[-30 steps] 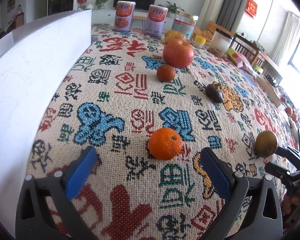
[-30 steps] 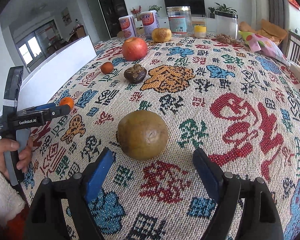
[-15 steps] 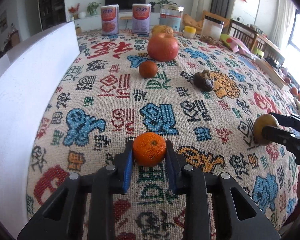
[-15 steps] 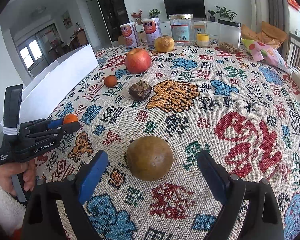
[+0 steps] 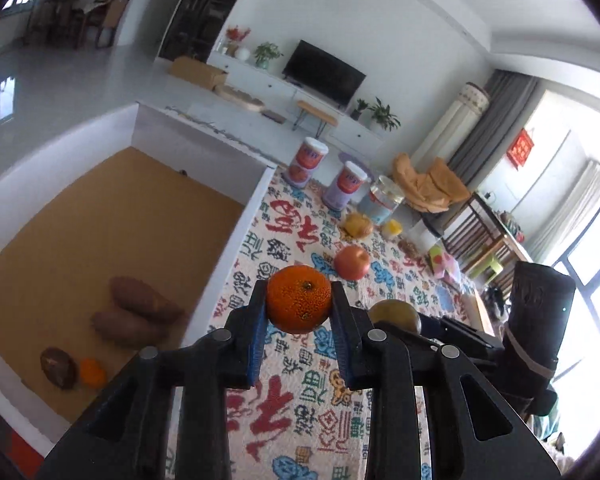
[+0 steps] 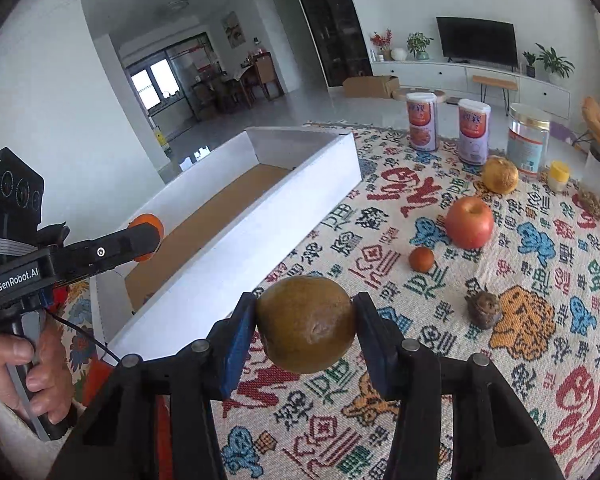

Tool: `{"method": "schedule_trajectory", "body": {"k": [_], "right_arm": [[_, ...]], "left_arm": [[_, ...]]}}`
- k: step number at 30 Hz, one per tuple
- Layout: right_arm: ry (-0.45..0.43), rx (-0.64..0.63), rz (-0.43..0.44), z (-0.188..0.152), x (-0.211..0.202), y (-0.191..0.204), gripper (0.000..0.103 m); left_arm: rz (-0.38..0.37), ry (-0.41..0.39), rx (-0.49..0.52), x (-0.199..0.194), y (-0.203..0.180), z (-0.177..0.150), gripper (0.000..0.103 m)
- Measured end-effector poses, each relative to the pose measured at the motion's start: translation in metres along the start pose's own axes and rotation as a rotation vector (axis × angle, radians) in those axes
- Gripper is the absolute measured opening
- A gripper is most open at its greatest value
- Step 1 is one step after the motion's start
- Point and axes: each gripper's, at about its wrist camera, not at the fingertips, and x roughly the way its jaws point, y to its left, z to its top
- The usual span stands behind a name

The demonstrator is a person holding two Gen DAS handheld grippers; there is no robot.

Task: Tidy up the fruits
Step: 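Carry both fruits over the white box and open both tools to drop them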

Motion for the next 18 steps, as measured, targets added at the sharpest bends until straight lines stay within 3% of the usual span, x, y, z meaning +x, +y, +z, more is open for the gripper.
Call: {"method": "schedule_trajectory", "body": {"k": [4, 7, 10, 12, 14, 16, 18], "right_arm": [[0.040, -0.094, 0.100, 0.053, 0.057, 0.067, 0.050], [0.112, -0.145, 0.080, 0.074, 0.114, 0.096, 0.050], [0.175, -0.172, 0.017, 0.081, 0.161, 0.106, 0.050], [0.215, -0.173, -0.015, 0.081, 0.182, 0.107, 0.050], [0.227, -0.144, -0.043, 0.081, 0.189, 0.102, 0.051], [0.165, -0.116, -0.052, 0.086, 0.174, 0.095, 0.053], [0.076, -0.101, -0.056, 0.090, 0.145, 0.087, 0.074]], "left_arm": [[0.169, 0.041, -0.151, 0.013, 0.075, 0.022, 0.029], [0.254, 0.122, -0.259, 0.040, 0.122, 0.018, 0.029], [0.273, 0.175, -0.311, 0.060, 0.144, 0.009, 0.031], [0.302, 0.179, -0.334, 0.066, 0.149, 0.005, 0.040], [0.301, 0.149, -0.347, 0.063, 0.145, 0.004, 0.063], [0.301, 0.106, -0.326, 0.055, 0.130, 0.005, 0.071], [0.294, 0.062, -0.261, 0.049, 0.104, 0.007, 0.078]]}}
